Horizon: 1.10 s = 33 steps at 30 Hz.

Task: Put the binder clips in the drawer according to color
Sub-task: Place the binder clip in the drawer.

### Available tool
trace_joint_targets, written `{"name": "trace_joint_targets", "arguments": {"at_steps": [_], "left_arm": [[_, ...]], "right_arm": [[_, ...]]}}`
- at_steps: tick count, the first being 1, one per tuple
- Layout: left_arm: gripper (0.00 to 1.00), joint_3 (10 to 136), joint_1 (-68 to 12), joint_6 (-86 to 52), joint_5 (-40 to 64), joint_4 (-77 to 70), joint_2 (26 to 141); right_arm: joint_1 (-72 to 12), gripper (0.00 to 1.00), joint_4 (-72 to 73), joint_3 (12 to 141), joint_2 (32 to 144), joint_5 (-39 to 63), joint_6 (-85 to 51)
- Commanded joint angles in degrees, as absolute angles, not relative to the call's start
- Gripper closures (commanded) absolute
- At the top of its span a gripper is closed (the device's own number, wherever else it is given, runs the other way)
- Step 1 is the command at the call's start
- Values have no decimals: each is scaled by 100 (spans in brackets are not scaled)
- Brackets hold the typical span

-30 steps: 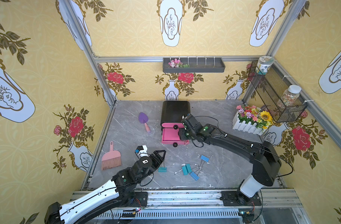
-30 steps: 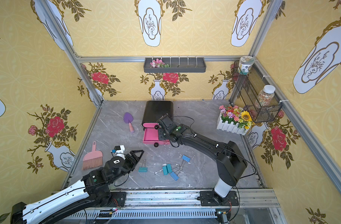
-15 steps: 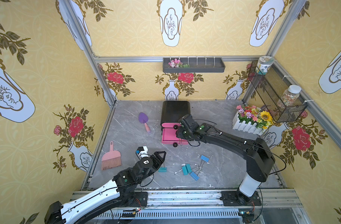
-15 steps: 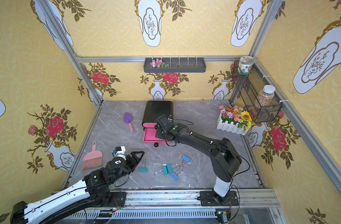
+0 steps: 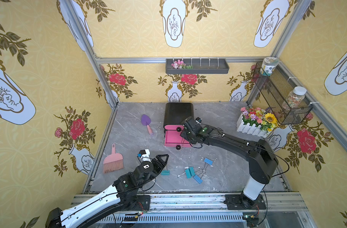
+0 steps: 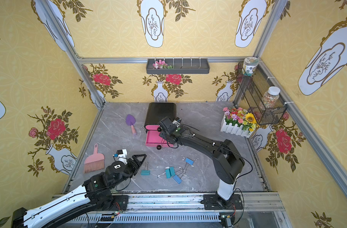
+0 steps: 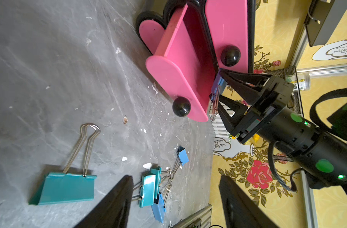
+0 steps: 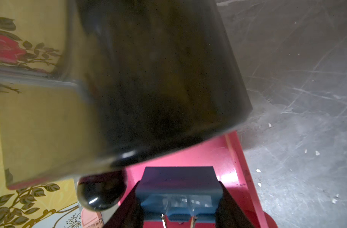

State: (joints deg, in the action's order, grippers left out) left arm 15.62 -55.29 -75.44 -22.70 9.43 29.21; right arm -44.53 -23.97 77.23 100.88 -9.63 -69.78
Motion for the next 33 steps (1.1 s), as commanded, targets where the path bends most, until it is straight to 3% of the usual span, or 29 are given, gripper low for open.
{"name": "trace_joint_targets", "arguments": {"at_steps": [1, 12, 19, 22, 33], "left_arm": [[26, 1513, -5528, -7522, -2243, 872, 2877], [26, 1478, -5528, -7523, -2208, 870, 2814], [26, 1468, -5528, -7523, -2197, 879, 2769], [26, 1470, -5528, -7523, -2207, 888, 2760], [26, 1566, -5524, -7489, -2234, 888, 2863]], "right_arm": [[-4473, 63, -2276, 7754, 10116, -1182, -7519], [-4460, 57, -2013, 7634, 10123, -1258, -8279], [-4465, 33, -1908, 7629, 10143, -1147, -8427], [-4474, 28, -1871, 7602, 10116, -1147, -8411], [-4720, 27, -1969, 7621, 9861, -1296, -8051]]}}
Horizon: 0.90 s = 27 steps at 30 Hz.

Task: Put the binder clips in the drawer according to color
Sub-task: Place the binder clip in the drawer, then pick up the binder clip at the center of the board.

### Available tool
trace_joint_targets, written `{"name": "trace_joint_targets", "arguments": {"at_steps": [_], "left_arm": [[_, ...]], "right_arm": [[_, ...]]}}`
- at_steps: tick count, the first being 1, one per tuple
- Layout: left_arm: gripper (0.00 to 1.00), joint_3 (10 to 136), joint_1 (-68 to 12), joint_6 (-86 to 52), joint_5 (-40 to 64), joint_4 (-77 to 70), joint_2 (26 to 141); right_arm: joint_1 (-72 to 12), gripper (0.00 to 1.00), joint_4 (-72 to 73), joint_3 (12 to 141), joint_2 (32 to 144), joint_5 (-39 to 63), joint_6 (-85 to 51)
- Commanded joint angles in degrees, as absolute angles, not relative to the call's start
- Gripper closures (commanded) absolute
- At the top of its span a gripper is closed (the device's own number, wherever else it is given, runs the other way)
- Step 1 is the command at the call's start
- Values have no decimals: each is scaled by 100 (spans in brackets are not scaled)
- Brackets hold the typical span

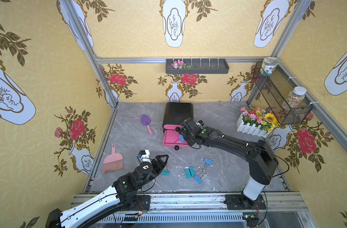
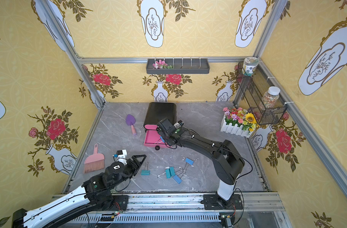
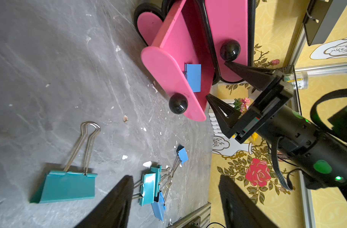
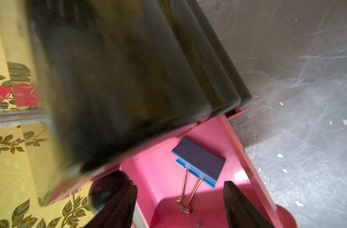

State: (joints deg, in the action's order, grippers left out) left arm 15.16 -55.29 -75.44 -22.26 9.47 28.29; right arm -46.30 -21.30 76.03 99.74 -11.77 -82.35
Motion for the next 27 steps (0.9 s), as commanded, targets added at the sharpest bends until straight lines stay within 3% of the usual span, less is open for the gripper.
{"name": "trace_joint_targets", "arguments": {"at_steps": [1, 8, 18, 22, 27], "left_arm": [[26, 1586, -5528, -7475, -2233, 887, 2896], [26, 1704, -5528, -7402, -2241, 810, 3148], [30, 2278, -5546, -6684, -1831, 1159, 4243], [30, 2247, -5553, -6690, -1750, 1072, 4376], [29, 2049, -5554, -6844, -1854, 836, 4083]], "right_arm": [[-4790, 27, -2005, 7612, 9815, -1341, -8011], [-5168, 28, -2278, 7296, 9240, -1722, -7600], [-5378, 26, -3527, 6092, 7467, -2078, -5669], [-5322, 26, -4369, 5213, 6874, -1988, -5784], [-4825, 26, -4367, 4206, 6493, -1607, -6322]]}}
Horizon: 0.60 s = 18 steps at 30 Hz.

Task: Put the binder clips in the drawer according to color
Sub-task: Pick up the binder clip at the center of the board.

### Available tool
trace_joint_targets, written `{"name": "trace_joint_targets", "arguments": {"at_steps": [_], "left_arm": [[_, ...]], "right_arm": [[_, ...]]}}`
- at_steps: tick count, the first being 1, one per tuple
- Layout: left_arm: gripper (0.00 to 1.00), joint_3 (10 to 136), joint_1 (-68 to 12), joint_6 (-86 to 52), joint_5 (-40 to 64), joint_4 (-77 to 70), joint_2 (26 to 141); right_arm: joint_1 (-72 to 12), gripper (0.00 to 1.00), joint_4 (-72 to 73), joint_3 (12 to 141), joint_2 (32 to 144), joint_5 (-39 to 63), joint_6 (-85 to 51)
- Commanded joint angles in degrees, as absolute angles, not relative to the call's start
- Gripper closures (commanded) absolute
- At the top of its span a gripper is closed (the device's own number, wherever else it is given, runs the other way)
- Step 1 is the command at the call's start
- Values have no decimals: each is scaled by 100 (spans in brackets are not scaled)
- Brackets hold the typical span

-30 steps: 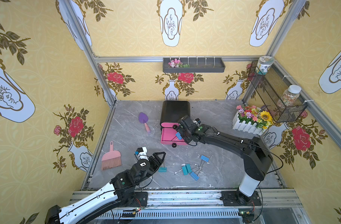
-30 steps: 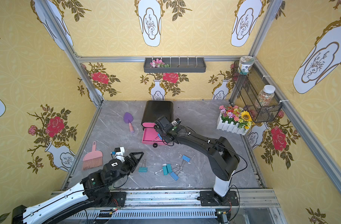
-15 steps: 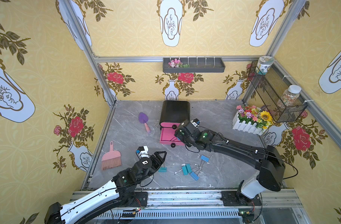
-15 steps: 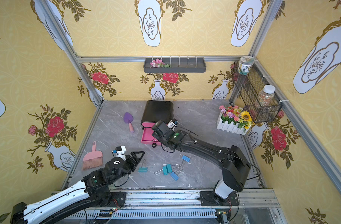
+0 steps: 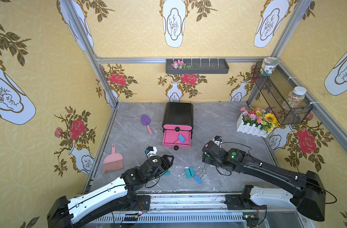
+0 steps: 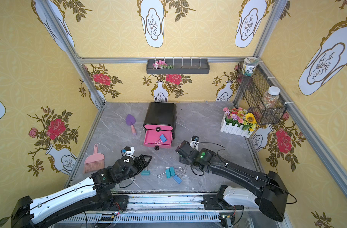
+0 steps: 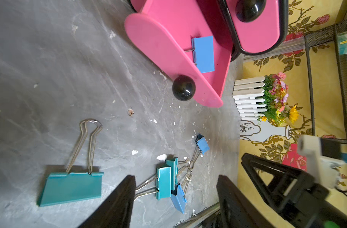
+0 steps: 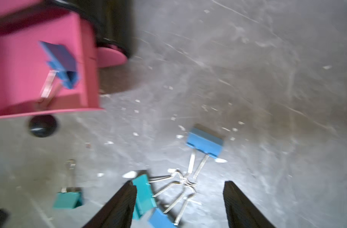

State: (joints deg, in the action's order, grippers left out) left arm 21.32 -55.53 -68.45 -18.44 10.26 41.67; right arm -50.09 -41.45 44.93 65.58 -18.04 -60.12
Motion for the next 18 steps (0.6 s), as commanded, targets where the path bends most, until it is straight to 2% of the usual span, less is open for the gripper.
{"name": "trace_joint_targets", "arguments": {"at_steps": [1, 8, 11, 18], "left_arm": [[29, 2035, -5554, -6860, -1869, 842, 4048], [29, 1943, -5562, -6882, -1872, 853, 3886], [28, 1884, -5549, -6899, -1873, 814, 3851], [28, 1706, -5555, -6917, -1821, 583, 3833]], "right_arm": [[-4735, 26, -4288, 4125, 6537, -1545, -6469], [-4563, 21, -4196, 4615, 7505, -1574, -6964], [-4537, 15, -4202, 4870, 7860, -1632, -7106], [-4464, 13, -4052, 5089, 8452, -1529, -7110]]}}
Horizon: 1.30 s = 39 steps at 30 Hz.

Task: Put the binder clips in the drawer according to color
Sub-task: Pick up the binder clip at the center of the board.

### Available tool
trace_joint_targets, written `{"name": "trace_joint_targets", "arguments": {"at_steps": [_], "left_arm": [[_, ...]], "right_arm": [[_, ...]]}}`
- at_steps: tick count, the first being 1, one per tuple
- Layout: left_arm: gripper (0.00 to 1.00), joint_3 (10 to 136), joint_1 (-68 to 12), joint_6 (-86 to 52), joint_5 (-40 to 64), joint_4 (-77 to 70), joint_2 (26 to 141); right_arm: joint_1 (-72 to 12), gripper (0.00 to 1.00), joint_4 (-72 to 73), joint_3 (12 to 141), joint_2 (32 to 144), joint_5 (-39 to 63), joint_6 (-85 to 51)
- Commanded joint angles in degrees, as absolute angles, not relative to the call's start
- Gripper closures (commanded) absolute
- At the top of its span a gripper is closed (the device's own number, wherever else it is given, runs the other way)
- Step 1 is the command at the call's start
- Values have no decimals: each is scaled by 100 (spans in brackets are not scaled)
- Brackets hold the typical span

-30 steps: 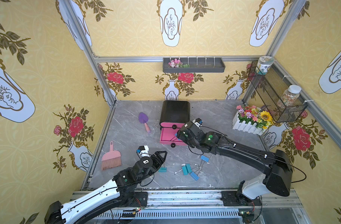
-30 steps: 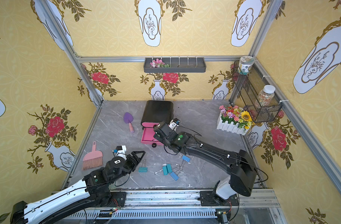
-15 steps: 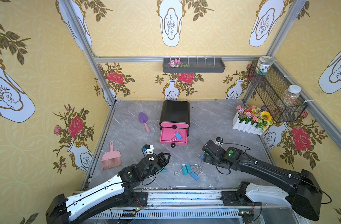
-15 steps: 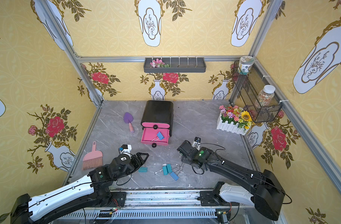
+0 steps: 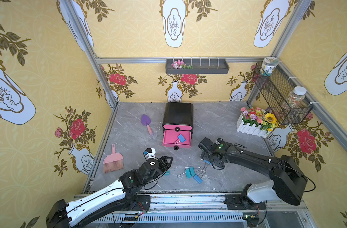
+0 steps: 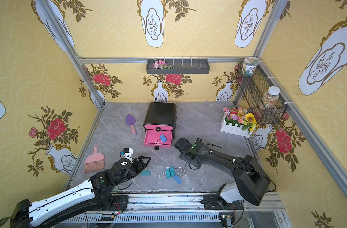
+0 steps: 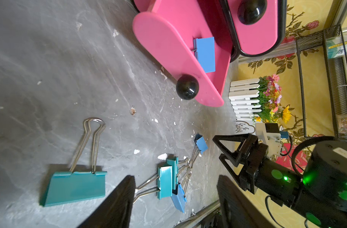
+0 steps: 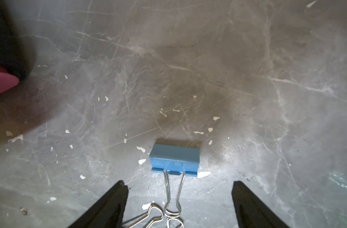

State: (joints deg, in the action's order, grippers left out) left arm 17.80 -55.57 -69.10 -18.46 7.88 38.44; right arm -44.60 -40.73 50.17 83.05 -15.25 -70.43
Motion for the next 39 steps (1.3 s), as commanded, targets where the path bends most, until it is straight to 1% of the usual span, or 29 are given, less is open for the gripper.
{"name": "trace_joint_targets", "arguments": {"at_steps": [1, 15, 23, 27, 30, 34, 37, 39], "left_arm": [[28, 1682, -5555, -6926, -1819, 557, 3826], [27, 1511, -5555, -6998, -1813, 448, 3779], [28, 1494, -5555, -7049, -1838, 453, 3789], [27, 1538, -5555, -7051, -1829, 488, 3810], [27, 1562, -5555, -7057, -1833, 501, 3830], [28, 1598, -5555, -7058, -1856, 522, 3850], [28, 1657, -5555, -7041, -1890, 569, 3845], [27, 1670, -5555, -7047, -1955, 610, 3824]], "right_arm": [[-4460, 14, -4016, 5084, 8524, -1521, -7102], [-4237, 25, -3517, 5049, 9127, -1408, -6988], [-4231, 30, -3346, 4890, 9158, -1371, -7005], [-4223, 34, -3244, 4757, 9141, -1345, -7027], [-4228, 41, -3205, 4678, 9098, -1362, -7040], [-4228, 52, -3316, 4634, 8876, -1455, -7036], [-4225, 58, -3587, 4692, 8509, -1642, -6952], [-4225, 60, -3845, 4810, 8232, -1792, -6856]]}}
